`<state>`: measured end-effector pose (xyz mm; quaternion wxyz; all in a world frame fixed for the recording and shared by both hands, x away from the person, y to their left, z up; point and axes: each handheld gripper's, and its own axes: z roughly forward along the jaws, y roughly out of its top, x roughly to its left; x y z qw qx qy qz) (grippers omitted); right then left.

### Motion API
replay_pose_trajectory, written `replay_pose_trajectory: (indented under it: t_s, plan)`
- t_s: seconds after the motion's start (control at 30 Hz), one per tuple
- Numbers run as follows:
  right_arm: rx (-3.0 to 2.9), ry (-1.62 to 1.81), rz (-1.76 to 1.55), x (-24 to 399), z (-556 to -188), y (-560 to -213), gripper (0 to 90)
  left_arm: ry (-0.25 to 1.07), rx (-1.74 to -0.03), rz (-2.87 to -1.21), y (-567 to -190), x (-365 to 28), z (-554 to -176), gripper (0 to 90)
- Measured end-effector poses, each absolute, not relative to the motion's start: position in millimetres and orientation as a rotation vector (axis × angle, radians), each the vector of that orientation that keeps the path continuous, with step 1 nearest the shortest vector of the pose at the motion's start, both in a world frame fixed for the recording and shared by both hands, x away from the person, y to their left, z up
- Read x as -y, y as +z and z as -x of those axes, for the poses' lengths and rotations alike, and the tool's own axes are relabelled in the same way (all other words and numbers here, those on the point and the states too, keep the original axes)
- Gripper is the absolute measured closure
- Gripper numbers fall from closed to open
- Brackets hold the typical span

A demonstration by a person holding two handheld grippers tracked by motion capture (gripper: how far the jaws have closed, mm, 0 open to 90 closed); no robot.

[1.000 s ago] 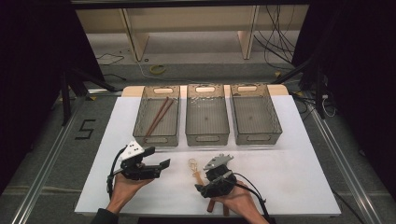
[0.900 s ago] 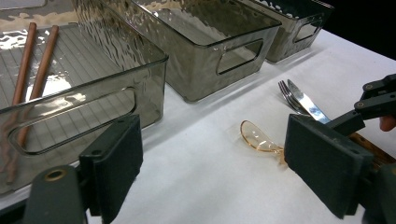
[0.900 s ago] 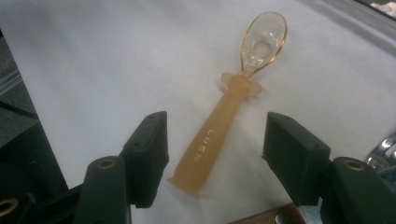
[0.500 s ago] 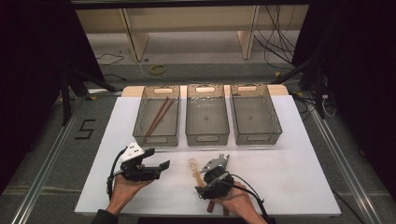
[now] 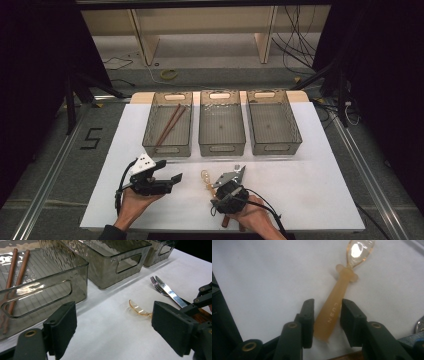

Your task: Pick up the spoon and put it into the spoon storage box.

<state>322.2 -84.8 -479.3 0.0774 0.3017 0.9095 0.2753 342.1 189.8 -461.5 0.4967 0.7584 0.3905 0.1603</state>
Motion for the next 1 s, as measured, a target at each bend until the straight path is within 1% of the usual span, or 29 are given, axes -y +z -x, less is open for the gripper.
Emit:
replay_pose_trajectory:
  t_s: [0.07,0.17,0.5,1.0]
  plan:
    - [-2.726,0.829,-0.901,84.3,-322.0,-479.4,71.8,0.389,-0.945,-1.836,-461.5,-189.8,-342.0,19.9]
    - [-2.729,0.834,-0.906,84.0,-322.9,-479.5,74.3,0.389,-0.945,-1.836,-461.9,-189.9,-342.0,19.9]
    - [-2.717,0.902,-0.944,90.9,-329.5,-478.3,75.4,0.378,-0.953,-1.823,-463.2,-192.4,-343.1,19.9]
    - [-2.584,1.075,-1.013,119.0,-345.2,-444.6,75.6,0.383,-0.936,-1.789,-463.0,-194.3,-342.2,19.2]
